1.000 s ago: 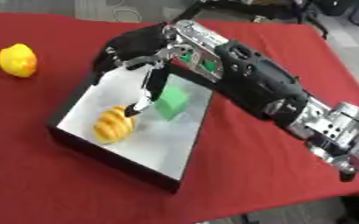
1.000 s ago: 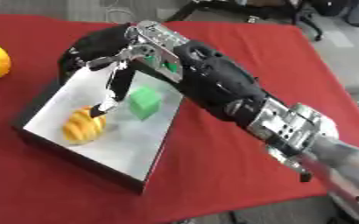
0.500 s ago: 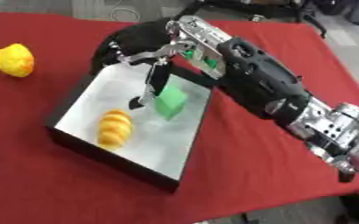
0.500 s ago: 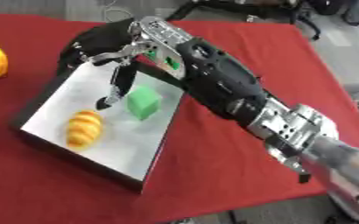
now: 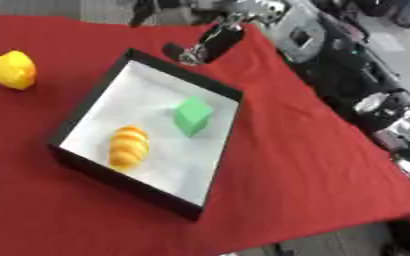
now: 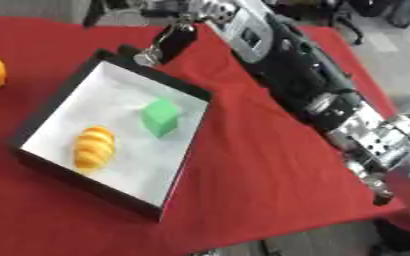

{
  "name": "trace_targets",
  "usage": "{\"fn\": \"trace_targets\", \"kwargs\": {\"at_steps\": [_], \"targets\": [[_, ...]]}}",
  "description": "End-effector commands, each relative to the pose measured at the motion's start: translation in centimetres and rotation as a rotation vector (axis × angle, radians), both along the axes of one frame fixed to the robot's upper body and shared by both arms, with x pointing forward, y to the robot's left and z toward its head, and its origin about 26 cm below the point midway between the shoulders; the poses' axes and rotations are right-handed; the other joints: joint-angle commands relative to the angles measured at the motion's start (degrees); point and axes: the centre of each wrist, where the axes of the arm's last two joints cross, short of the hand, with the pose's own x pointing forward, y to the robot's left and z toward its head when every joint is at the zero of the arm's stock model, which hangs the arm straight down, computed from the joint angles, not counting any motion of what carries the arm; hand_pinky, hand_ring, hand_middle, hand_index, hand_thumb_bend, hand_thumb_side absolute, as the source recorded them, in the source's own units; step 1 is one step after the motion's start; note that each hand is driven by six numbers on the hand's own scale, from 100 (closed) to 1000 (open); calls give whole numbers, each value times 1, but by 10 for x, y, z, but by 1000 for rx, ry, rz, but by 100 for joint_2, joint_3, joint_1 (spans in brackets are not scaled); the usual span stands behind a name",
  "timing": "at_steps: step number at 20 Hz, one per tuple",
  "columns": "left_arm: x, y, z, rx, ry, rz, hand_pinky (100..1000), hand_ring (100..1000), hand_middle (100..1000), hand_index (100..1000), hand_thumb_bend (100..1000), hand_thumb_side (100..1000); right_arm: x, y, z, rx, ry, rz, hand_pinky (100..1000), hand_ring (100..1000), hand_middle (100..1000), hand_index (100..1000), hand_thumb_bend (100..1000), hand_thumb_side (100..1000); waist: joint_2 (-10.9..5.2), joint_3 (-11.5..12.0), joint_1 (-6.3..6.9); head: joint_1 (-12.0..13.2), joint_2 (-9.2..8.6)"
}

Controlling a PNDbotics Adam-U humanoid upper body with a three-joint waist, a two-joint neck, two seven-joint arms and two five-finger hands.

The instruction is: Pick up objects on the table and place them in the box.

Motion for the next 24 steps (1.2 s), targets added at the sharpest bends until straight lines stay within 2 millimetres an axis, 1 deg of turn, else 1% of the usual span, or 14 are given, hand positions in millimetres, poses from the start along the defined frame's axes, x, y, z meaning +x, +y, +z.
{"fn": "trace_targets", "kwargs": {"at_steps": [1, 2, 3, 5, 6, 8, 10, 11, 15, 18, 21, 22, 23, 24], "targets": [[-2, 2, 16, 39, -36, 0, 904, 639, 742, 837, 100, 759, -33, -40, 44, 217, 73, -27, 957, 883, 767, 857, 100, 185, -18, -31, 87, 103, -6], [-2, 2, 17, 42, -40, -2, 904, 639, 743, 837, 100, 758, -40, -51, 48, 268, 102, -34, 960, 884, 768, 857, 100, 219, -14, -44, 93, 134, -6], [-2, 1, 18, 46, -43, -5, 904, 639, 743, 837, 100, 757, -47, -62, 51, 313, 128, -36, 962, 884, 768, 857, 100, 226, -11, -52, 99, 159, -6], [-2, 0, 21, 57, -51, -12, 902, 640, 745, 837, 100, 753, -57, -80, 54, 403, 173, -37, 964, 881, 763, 853, 100, 173, -2, -73, 112, 226, -6], [-2, -1, 22, 65, -55, -16, 901, 641, 745, 838, 100, 750, -62, -89, 54, 452, 190, -38, 960, 871, 752, 845, 100, 105, 2, -86, 121, 264, -6], [-3, -2, 25, 87, -63, -20, 900, 642, 746, 839, 100, 747, -69, -105, 53, 545, 219, -45, 955, 854, 738, 834, 100, 108, 9, -107, 139, 337, -6], [-3, -2, 28, 110, -69, -20, 898, 643, 747, 840, 100, 744, -74, -117, 46, 613, 250, -60, 952, 843, 725, 821, 100, 109, 16, -122, 158, 412, -7], [-3, -3, 31, 126, -72, -19, 897, 644, 747, 840, 100, 742, -76, -122, 41, 638, 267, -69, 953, 842, 724, 820, 100, 115, 18, -124, 169, 441, -10], [-2, -7, 45, 261, -76, -8, 888, 654, 752, 850, 100, 719, -78, -136, 19, 734, 341, -99, 960, 838, 718, 816, 100, 218, 29, -106, 244, 542, -7], [0, -13, 59, 427, -47, -5, 883, 674, 765, 869, 100, 651, -80, -143, 8, 755, 370, -134, 961, 840, 720, 818, 100, 228, 35, -95, 291, 635, -6], [2, -19, 78, 677, 9, -9, 879, 714, 782, 888, 100, 534, -81, -147, -1, 761, 389, -164, 962, 837, 716, 817, 100, 248, 39, -91, 337, 707, -6], [2, -20, 84, 757, 28, -9, 875, 728, 785, 894, 100, 474, -81, -148, -3, 763, 393, -171, 962, 836, 714, 815, 100, 256, 41, -88, 351, 723, -8], [3, -22, 90, 842, 44, -14, 874, 740, 789, 897, 126, 426, -82, -148, -5, 763, 397, -178, 961, 835, 713, 812, 100, 260, 43, -85, 365, 741, -13], [3, -24, 94, 913, 63, -21, 879, 760, 794, 905, 193, 398, -82, -149, -7, 763, 398, -185, 960, 834, 712, 812, 100, 262, 46, -81, 376, 756, -16]]}}
